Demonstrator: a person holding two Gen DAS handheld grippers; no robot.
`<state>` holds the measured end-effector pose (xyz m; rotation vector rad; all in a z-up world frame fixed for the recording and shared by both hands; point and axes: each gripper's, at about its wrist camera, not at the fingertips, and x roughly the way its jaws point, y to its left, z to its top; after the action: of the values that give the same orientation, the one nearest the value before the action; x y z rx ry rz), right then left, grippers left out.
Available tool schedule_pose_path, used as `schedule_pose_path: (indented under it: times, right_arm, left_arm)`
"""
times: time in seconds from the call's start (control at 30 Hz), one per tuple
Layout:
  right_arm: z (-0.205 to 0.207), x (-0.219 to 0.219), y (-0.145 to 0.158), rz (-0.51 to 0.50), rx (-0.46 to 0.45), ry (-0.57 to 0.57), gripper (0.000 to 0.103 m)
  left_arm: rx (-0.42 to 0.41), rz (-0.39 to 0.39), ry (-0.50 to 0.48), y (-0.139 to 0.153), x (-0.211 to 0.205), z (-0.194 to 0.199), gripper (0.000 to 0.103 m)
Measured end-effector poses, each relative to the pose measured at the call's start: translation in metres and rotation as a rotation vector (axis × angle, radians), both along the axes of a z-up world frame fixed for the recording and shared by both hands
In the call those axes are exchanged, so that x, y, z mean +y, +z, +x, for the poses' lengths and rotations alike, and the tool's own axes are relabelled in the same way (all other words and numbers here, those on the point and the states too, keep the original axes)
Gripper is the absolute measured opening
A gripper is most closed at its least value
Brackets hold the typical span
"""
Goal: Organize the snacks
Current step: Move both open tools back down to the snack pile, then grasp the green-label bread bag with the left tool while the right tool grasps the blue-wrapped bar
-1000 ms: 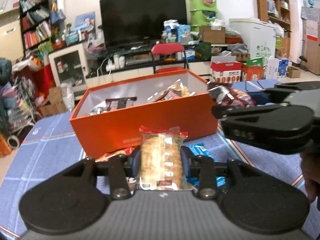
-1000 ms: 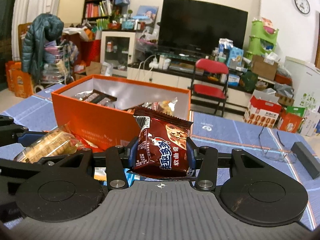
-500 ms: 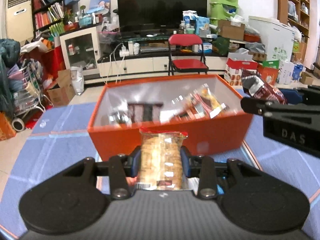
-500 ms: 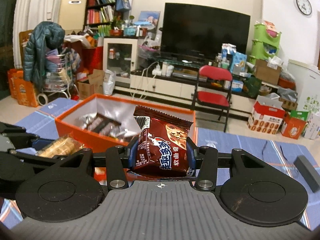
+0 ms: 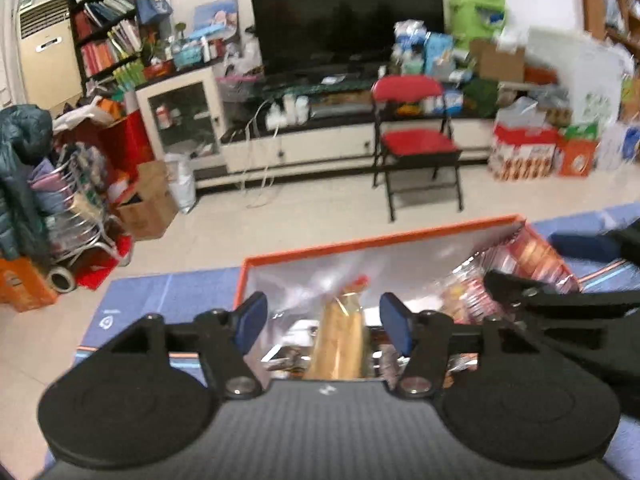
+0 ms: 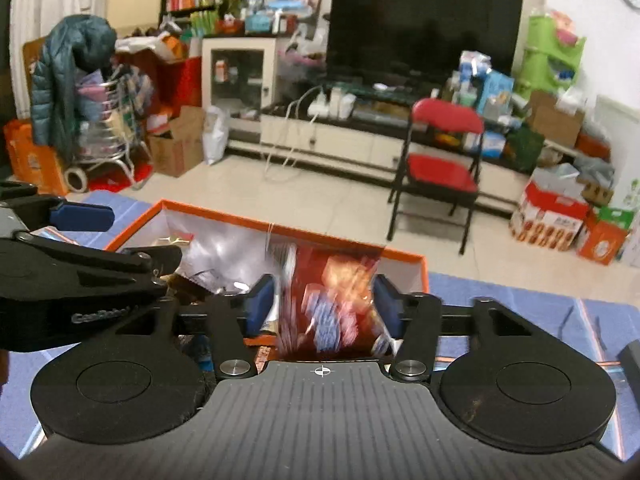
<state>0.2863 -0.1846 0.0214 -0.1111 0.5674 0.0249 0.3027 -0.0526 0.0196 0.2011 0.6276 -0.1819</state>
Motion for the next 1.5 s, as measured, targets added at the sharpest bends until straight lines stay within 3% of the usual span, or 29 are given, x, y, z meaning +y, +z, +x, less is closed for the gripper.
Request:
schedule_pose_path:
  times: [0.03, 0.1, 0.2, 0.33, 0.47, 0.6, 0.7, 0.9, 1.0, 1.1, 1.27, 1.37, 1.43, 1.47, 1.5]
  right_arm:
    - [-0.006, -0.001, 0.003, -0.008, -0.024, -0.017, 0.056]
    - [-0.035, -0.008, 0.012, -0.005, -0.110, -0.026, 0.075]
    - [-0.091, -0.022, 0.007, 0.004, -0.157, -0.016, 0.080]
    - [-0.150, -0.028, -0.031, -0.003, -0.088, -0.008, 0.080]
    - [-0.185, -0.017, -0.078, 0.014, 0.008, -0.005, 0.079]
    - [-0.194, 0.000, -0.102, -0.075, 0.045, 0.011, 0.073]
    - [-0.192, 0.001, -0.110, -0.038, 0.070, 0.004, 0.062]
    - [-0.182, -0.009, -0.121, 0.061, 0.107, -0.016, 0.064]
    - [-0.178, -0.018, -0.124, 0.186, 0.134, -0.013, 0.063]
    - [-0.178, -0.016, -0.127, 0.167, 0.125, 0.008, 0.069]
    - [-0.175, -0.011, -0.125, 0.133, 0.122, 0.039, 0.069]
    - [-0.168, -0.016, -0.134, 0.155, 0.191, 0.063, 0.070]
    - [-0.170, -0.018, -0.136, 0.122, 0.187, 0.058, 0.069]
    - [-0.171, -0.020, -0.136, 0.114, 0.182, 0.059, 0.063]
    - [-0.172, -0.023, -0.136, 0.107, 0.178, 0.056, 0.046]
  left_arm:
    - [0.004, -0.019, -0.005, 0.003, 0.005, -0.003, 0.061]
    - [-0.046, -0.065, -0.042, 0.009, 0.020, -0.022, 0.063]
    - [-0.079, -0.069, -0.064, 0.008, 0.039, -0.053, 0.065]
    - [-0.049, -0.087, -0.056, -0.019, 0.061, -0.096, 0.066]
    - [0.025, -0.098, -0.028, -0.060, 0.056, -0.141, 0.067]
    - [0.112, -0.127, 0.030, -0.084, 0.039, -0.170, 0.067]
    - [0.124, -0.126, 0.035, -0.090, 0.024, -0.183, 0.068]
    - [0.141, -0.151, 0.101, -0.092, 0.013, -0.181, 0.069]
    - [0.136, -0.154, 0.132, -0.092, 0.010, -0.178, 0.069]
    - [0.120, -0.147, 0.144, -0.092, 0.011, -0.178, 0.069]
    - [0.110, -0.121, 0.155, -0.090, 0.012, -0.179, 0.069]
    - [0.124, -0.113, 0.151, -0.093, 0.009, -0.179, 0.069]
    - [0.126, -0.111, 0.152, -0.094, 0.006, -0.179, 0.070]
    - [0.127, -0.113, 0.150, -0.094, 0.003, -0.179, 0.070]
    - [0.131, -0.113, 0.145, -0.095, 0.000, -0.178, 0.070]
